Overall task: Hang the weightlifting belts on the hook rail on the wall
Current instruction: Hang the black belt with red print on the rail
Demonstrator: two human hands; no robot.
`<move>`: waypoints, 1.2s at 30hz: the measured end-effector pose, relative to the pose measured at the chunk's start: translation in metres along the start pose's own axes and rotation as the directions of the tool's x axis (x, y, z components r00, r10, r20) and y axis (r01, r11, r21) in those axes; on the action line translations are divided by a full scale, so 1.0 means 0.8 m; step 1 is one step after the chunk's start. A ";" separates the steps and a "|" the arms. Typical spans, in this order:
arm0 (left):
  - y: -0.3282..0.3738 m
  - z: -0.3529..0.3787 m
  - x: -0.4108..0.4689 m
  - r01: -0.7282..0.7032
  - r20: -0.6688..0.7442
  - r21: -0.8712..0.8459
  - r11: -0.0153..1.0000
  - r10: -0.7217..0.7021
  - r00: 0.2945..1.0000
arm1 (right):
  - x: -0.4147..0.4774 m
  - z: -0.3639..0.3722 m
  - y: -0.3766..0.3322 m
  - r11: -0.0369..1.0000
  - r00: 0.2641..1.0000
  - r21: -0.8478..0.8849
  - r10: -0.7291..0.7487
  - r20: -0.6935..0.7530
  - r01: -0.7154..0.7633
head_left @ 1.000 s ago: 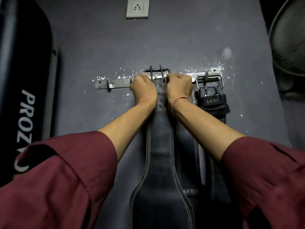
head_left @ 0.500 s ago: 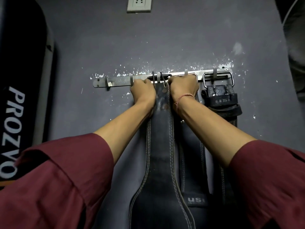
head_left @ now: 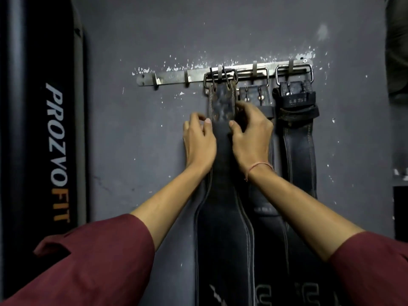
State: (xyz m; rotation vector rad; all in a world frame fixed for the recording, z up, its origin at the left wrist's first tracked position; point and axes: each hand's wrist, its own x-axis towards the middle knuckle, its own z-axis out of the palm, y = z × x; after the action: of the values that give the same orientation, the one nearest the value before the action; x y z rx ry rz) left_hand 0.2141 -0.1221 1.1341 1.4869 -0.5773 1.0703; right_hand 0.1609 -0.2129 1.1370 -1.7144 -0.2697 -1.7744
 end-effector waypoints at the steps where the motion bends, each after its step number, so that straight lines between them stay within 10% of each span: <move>1: -0.001 -0.007 -0.020 -0.007 0.013 -0.014 1.000 0.007 1.000 | -0.019 -0.009 0.001 1.000 1.000 0.005 0.014 0.007 -0.014; 7: -0.012 -0.062 -0.168 -0.035 0.209 -0.116 0.993 0.059 0.976 | -0.177 -0.086 -0.008 0.924 0.926 0.105 0.353 0.137 -0.367; 16: -0.031 -0.141 -0.423 0.357 0.403 -0.132 0.925 -0.279 0.872 | -0.393 -0.213 -0.051 0.747 0.676 -0.073 0.635 0.374 -0.661; 29: -0.066 -0.328 -0.790 0.856 0.359 0.216 0.470 -0.854 0.378 | -0.704 -0.313 -0.108 0.268 0.063 -0.349 0.863 0.501 -0.898; 36: -0.072 -0.423 -0.945 0.891 0.151 0.404 0.208 -0.976 0.160 | -0.861 -0.368 -0.131 0.035 -0.301 -0.544 0.802 0.516 -0.838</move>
State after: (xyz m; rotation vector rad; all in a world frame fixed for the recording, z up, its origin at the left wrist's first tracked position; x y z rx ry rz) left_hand -0.1872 0.0530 0.4286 1.8128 0.3440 -0.2438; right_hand -0.1835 -0.0883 0.4756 -1.6650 0.5599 0.2195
